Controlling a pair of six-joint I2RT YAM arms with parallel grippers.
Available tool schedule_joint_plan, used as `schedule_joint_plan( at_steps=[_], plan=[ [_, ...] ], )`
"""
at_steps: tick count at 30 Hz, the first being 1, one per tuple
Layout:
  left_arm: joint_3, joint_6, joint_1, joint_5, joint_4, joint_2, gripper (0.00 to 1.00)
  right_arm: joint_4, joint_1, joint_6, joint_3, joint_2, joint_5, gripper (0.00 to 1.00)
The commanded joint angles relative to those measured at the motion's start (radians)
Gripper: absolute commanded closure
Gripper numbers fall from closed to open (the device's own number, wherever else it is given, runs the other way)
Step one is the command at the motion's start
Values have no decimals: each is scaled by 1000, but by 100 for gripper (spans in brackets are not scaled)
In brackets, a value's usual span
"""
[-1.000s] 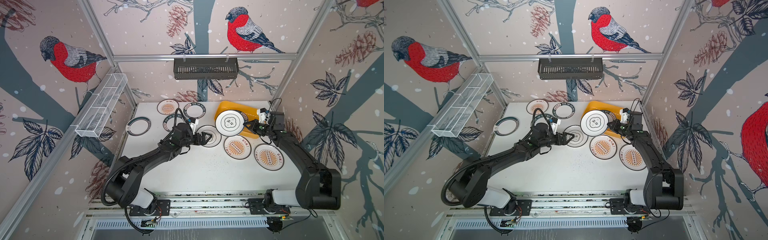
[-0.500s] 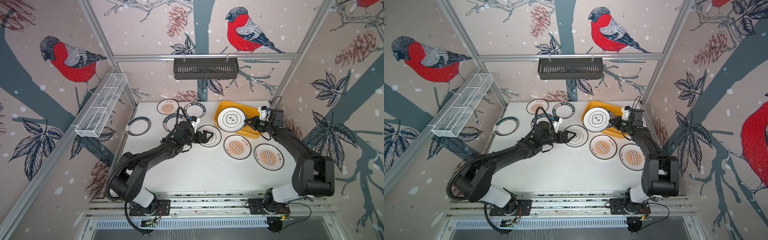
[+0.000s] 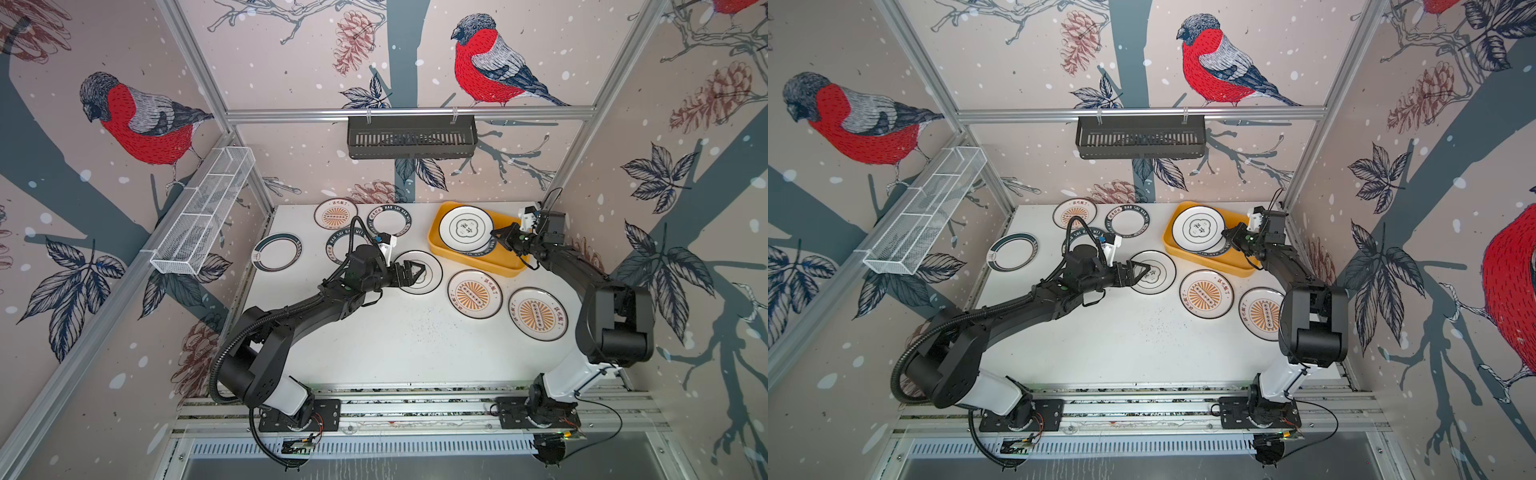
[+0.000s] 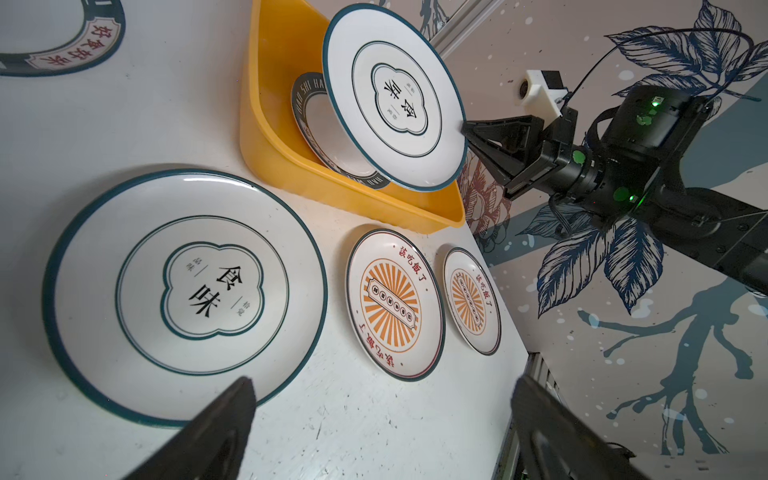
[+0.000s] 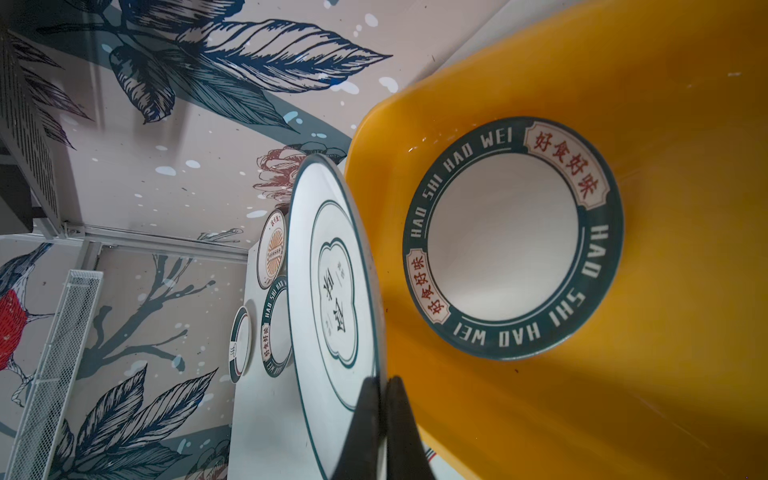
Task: Place the plates into the plastic bin on the countertop
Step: 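Lift the cloud-print plate and carry it to the yellow bin with the right gripper, then lower the plate into the yellow bin and open the right gripper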
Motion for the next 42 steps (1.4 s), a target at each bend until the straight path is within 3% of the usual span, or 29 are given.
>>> schedule_joint_plan(
  at_steps=[1,42],
  plan=[
    [-11,-12,1,-19,67,-14,4,41,-7,9,32,27,11,99],
    [-39,-32,2,-72,64,-39,4,2,-32,0,167,309,126,100]
  ],
)
